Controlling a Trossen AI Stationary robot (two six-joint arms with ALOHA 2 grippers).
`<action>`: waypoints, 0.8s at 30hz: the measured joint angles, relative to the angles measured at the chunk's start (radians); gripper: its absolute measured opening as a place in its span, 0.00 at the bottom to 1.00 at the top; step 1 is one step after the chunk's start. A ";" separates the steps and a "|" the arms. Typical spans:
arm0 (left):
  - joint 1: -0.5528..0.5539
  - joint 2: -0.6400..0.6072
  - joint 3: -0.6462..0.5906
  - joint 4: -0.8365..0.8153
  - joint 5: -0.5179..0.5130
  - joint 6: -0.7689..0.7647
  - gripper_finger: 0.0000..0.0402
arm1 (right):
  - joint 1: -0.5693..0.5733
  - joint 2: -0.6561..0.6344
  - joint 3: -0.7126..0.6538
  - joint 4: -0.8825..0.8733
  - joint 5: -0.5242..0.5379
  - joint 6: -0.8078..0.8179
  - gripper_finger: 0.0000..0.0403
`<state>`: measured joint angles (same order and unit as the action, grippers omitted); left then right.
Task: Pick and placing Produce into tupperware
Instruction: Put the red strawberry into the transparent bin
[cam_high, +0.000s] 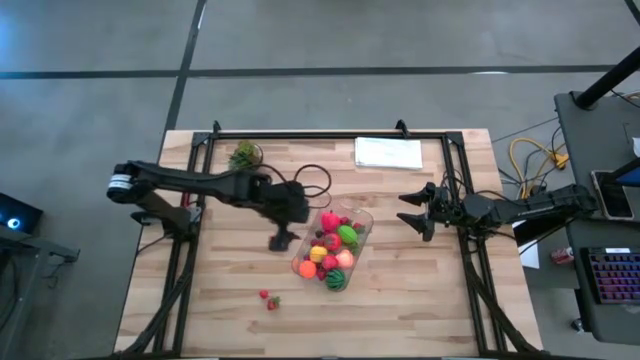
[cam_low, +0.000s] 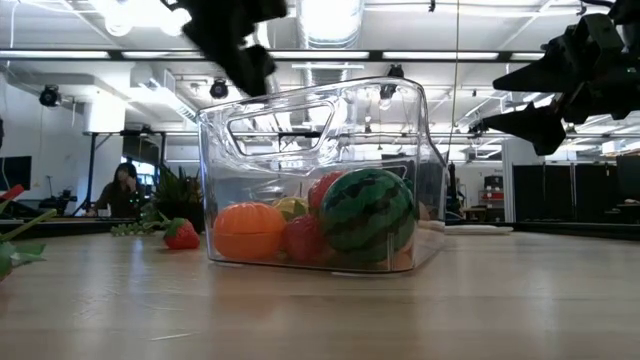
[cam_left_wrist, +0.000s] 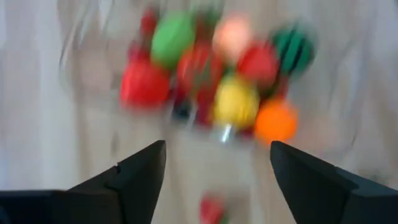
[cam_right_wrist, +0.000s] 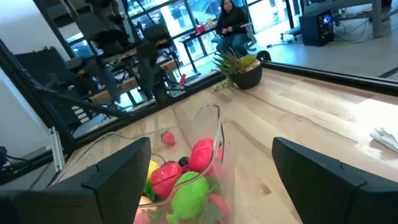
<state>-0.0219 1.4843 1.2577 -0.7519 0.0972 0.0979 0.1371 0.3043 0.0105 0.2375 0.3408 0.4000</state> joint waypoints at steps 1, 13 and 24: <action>0.000 -0.013 -0.004 -0.057 -0.033 0.013 0.68 | 0.000 0.000 0.000 -0.001 0.000 0.000 0.81; -0.015 -0.038 -0.271 -0.101 -0.099 -0.198 0.60 | 0.000 0.000 0.000 -0.001 0.000 0.000 0.81; -0.029 -0.014 -0.346 0.038 -0.101 -0.262 0.60 | 0.000 0.000 0.000 -0.001 0.000 0.000 0.81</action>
<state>-0.0506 1.4706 0.9121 -0.7142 -0.0033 -0.1638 0.1368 0.3038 0.0105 0.2360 0.3412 0.4004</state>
